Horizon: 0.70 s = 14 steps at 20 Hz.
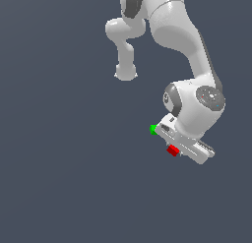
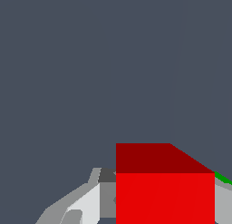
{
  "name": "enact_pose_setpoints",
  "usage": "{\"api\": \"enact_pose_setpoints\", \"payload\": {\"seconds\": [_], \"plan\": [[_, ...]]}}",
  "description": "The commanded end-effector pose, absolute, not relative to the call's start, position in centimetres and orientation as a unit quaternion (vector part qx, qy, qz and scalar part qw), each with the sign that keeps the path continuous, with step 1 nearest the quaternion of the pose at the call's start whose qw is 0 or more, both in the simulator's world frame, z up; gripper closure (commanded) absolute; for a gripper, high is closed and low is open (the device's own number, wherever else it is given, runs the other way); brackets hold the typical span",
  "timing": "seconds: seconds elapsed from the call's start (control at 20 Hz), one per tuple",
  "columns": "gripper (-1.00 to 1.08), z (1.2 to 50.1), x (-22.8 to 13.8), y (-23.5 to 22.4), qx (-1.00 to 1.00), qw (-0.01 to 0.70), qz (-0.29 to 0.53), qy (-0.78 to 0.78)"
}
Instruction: Stack the red cube on top of the green cube.
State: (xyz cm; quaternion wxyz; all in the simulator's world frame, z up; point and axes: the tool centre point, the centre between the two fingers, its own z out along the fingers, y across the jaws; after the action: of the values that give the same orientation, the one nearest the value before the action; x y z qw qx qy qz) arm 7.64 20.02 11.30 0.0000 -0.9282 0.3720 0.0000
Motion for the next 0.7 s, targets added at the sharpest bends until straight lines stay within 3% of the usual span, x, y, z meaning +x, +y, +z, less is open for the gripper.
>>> {"api": "enact_pose_setpoints", "payload": {"seconds": [0.0, 0.65], "plan": [[1.08, 11.1, 6.9, 19.8, -0.928, 0.0, 0.0, 0.372], [1.08, 8.9, 0.4, 17.9, -0.928, 0.0, 0.0, 0.372]]}}
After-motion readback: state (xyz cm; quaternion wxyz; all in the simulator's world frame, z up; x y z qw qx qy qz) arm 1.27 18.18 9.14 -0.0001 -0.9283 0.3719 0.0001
